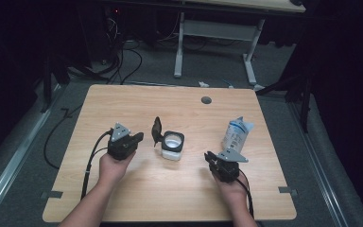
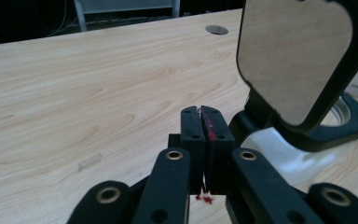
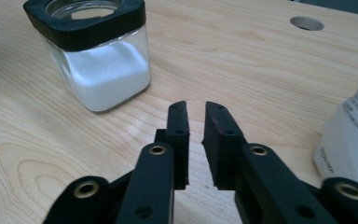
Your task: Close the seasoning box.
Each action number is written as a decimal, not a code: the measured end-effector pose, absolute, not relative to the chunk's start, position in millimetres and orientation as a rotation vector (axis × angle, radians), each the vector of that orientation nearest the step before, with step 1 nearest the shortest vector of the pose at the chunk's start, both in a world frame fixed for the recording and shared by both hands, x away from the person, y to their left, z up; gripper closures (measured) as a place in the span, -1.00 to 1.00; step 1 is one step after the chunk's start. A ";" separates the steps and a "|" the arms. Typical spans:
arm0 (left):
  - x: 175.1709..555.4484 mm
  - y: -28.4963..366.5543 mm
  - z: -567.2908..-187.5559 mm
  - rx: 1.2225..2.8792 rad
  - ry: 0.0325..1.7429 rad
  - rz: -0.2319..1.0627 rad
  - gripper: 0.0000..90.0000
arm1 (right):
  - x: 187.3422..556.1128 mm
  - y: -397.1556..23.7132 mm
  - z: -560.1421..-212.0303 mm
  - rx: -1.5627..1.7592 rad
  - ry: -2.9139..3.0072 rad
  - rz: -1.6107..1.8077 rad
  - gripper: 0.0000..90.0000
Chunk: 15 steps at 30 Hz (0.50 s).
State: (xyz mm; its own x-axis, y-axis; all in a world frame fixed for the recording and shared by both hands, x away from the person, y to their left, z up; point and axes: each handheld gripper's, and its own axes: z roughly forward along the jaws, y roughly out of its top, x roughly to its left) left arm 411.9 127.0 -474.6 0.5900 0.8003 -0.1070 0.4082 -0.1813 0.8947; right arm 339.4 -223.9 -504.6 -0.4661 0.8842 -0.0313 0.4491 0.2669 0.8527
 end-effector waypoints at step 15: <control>419.0 97.3 -458.9 1.781 0.946 0.473 1.00 | 334.4 -222.3 -502.7 1.163 2.054 1.147 1.00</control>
State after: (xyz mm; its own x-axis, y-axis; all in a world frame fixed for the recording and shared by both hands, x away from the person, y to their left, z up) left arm 419.0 97.3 -458.9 0.6142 0.7815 -0.1096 0.3805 -0.1716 0.9087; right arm 334.4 -222.3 -502.7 -0.5020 0.8645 -0.0254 0.4319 0.2760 0.8587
